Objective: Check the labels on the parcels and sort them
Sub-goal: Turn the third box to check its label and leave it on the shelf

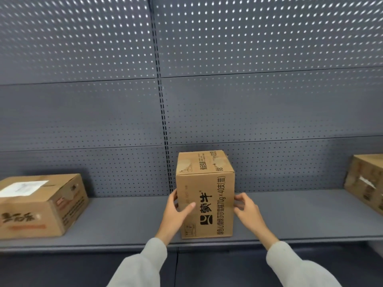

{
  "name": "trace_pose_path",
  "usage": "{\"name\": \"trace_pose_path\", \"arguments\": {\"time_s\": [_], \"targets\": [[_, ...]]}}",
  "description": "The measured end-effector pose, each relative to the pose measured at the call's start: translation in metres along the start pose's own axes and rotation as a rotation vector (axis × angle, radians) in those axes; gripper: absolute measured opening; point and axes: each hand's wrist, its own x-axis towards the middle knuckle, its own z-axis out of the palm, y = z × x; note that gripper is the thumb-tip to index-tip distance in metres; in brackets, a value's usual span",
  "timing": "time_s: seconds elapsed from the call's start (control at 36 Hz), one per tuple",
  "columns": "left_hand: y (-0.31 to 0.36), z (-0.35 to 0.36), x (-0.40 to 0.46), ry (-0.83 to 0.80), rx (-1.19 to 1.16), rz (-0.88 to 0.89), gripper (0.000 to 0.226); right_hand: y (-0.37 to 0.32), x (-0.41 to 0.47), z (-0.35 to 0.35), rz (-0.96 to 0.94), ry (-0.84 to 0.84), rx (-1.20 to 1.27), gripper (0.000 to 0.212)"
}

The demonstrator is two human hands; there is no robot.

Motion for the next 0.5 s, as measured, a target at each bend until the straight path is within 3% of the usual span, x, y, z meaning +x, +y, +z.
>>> {"name": "trace_pose_path", "arguments": {"time_s": [0.17, 0.33, 0.5], "targets": [[0.045, -0.012, 0.013, 0.111, -0.041, 0.126, 0.091, -0.044, 0.019, -0.023, -0.061, 0.159, 0.066, 0.026], [0.089, -0.011, 0.039, 0.162, 0.068, 0.202, 0.052, -0.106, 0.037, -0.03, -0.118, 0.093, 0.084, 0.042], [0.102, -0.006, 0.071, 0.07, 0.231, 0.112, 0.047, -0.125, 0.061, -0.02, -0.078, 0.028, -0.098, 0.049]]}}
